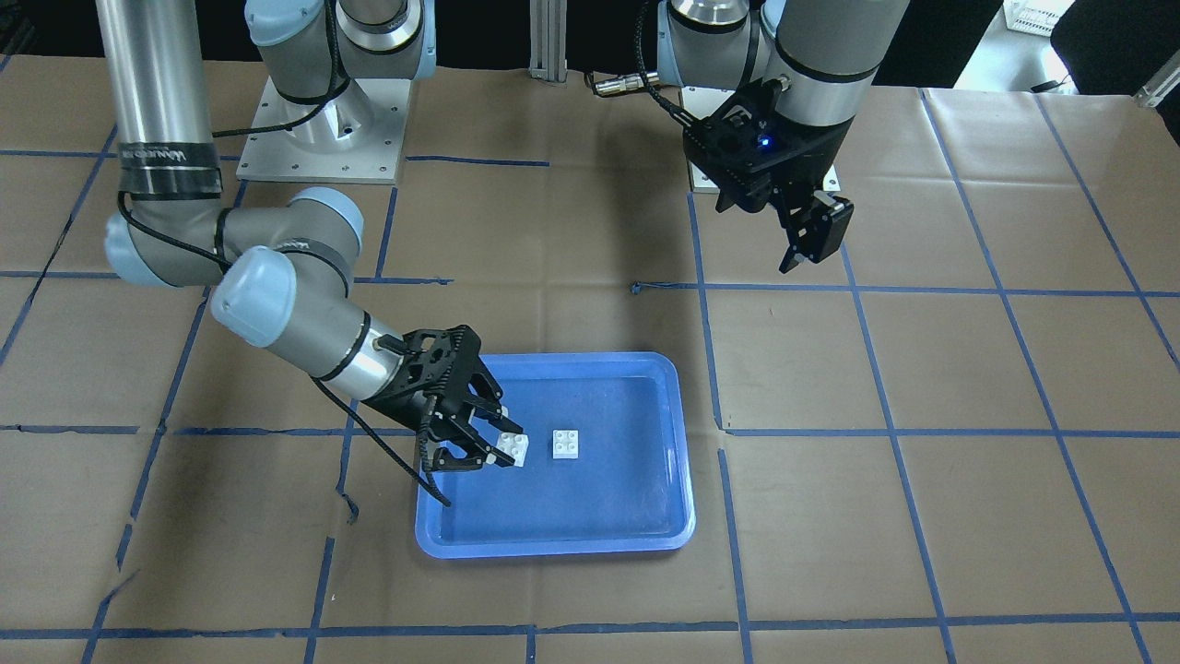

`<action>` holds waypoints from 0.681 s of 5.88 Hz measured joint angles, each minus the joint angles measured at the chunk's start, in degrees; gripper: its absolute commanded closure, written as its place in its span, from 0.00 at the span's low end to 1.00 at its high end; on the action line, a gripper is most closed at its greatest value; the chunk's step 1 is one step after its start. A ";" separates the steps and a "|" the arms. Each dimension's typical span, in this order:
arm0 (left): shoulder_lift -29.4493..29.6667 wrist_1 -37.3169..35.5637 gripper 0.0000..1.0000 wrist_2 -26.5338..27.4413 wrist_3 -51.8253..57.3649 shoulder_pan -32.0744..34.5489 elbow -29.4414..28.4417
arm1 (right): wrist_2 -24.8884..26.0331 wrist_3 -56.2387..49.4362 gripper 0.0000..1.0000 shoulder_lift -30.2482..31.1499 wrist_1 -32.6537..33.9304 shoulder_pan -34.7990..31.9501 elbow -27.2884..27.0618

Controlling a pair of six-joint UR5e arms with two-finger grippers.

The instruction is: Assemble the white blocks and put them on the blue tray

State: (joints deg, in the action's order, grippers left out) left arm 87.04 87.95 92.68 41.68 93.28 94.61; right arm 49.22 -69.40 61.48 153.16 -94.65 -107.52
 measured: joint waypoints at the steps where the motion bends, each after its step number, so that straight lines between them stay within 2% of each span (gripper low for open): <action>1: -0.76 0.18 0.01 0.08 -9.53 -1.01 -0.44 | 0.40 -1.12 0.73 -1.19 1.33 -0.57 -0.51; 4: -2.55 -0.08 0.01 0.06 -41.05 -1.67 -0.69 | 2.22 -7.11 0.73 -3.42 1.73 -0.77 -1.25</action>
State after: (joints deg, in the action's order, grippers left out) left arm 84.49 87.87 92.73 0.64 91.61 93.92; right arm 51.43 -76.51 58.06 154.89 -95.42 -108.78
